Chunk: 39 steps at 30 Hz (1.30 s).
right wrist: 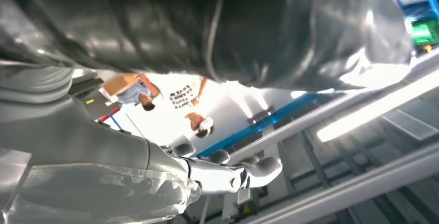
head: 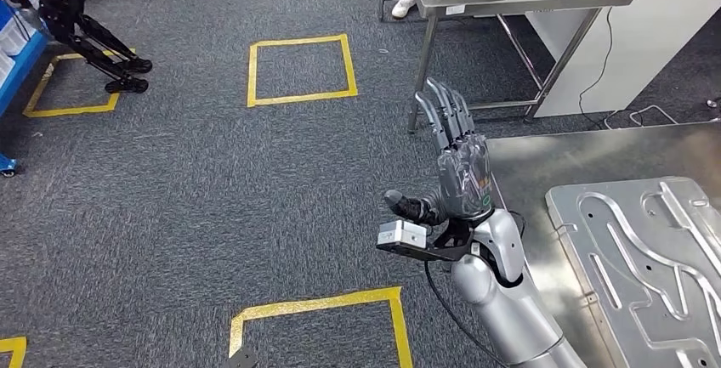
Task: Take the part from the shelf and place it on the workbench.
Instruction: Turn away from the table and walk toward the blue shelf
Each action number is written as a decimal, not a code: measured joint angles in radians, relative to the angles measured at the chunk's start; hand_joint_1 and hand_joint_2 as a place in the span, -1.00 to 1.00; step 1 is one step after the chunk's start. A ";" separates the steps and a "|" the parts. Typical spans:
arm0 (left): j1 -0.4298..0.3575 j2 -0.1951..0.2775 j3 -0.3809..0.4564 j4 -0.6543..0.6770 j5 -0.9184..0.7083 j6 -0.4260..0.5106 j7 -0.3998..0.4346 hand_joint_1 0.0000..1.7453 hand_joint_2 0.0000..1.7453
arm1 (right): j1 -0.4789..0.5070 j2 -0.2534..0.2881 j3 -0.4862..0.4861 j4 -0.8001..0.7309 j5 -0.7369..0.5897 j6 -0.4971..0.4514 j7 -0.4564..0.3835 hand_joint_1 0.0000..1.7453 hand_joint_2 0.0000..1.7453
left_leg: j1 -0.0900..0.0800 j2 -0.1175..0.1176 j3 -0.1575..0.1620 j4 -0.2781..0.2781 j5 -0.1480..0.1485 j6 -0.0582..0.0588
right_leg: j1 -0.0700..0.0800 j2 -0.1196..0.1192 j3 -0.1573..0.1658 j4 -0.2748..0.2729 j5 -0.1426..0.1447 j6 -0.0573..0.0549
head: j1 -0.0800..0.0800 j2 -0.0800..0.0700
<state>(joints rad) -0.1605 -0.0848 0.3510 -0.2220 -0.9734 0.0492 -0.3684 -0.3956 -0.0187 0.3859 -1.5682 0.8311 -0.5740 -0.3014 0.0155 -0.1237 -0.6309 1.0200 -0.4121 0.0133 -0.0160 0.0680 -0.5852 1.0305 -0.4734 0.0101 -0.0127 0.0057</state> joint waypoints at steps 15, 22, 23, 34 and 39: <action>0.004 0.005 0.000 0.000 0.001 0.000 -0.004 -1.00 -1.00 | 0.007 0.002 -0.006 0.004 0.002 -0.002 -0.001 -1.00 -1.00 | -0.016 0.169 0.012 0.008 -0.020 -0.001 | 0.013 -0.177 0.027 -0.005 -0.019 -0.007 | -0.002 0.000; 0.005 0.005 0.000 0.000 0.000 0.000 -0.004 -1.00 -1.00 | 0.014 0.002 -0.017 0.013 0.002 -0.004 0.000 -1.00 -1.00 | -0.006 0.099 0.016 -0.007 -0.009 0.028 | 0.003 -0.075 -0.080 0.231 -0.146 0.019 | -0.001 0.000; 0.005 0.005 0.000 0.000 0.000 0.000 -0.004 -1.00 -1.00 | 0.016 0.002 -0.019 0.017 0.002 -0.005 0.000 -1.00 -1.00 | -0.006 0.087 0.016 -0.005 -0.009 0.028 | 0.002 -0.072 -0.099 0.263 -0.147 0.020 | -0.001 0.000; 0.011 0.007 0.000 0.000 -0.005 -0.002 -0.003 -1.00 -1.00 | 0.014 0.004 -0.031 0.043 0.012 -0.006 0.001 -1.00 -1.00 | -0.005 0.039 -0.022 0.047 -0.031 -0.016 | -0.008 -0.043 0.011 -0.008 0.001 -0.014 | -0.003 0.000; 0.006 0.007 -0.001 0.000 -0.010 -0.004 -0.001 -1.00 -1.00 | 0.020 0.005 -0.036 0.073 0.017 -0.007 0.002 -1.00 -1.00 | -0.001 0.116 -0.129 0.272 -0.116 -0.027 | -0.001 -0.114 0.015 -0.008 -0.004 -0.025 | -0.005 0.000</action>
<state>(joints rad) -0.1542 -0.0776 0.3502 -0.2220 -0.9834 0.0452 -0.3698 -0.3759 -0.0134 0.3494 -1.4952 0.8482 -0.5809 -0.2998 0.0141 -0.0075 -0.7595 1.2925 -0.5284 -0.0135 -0.0173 -0.0456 -0.5705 1.0226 -0.4776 -0.0148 -0.0175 0.0057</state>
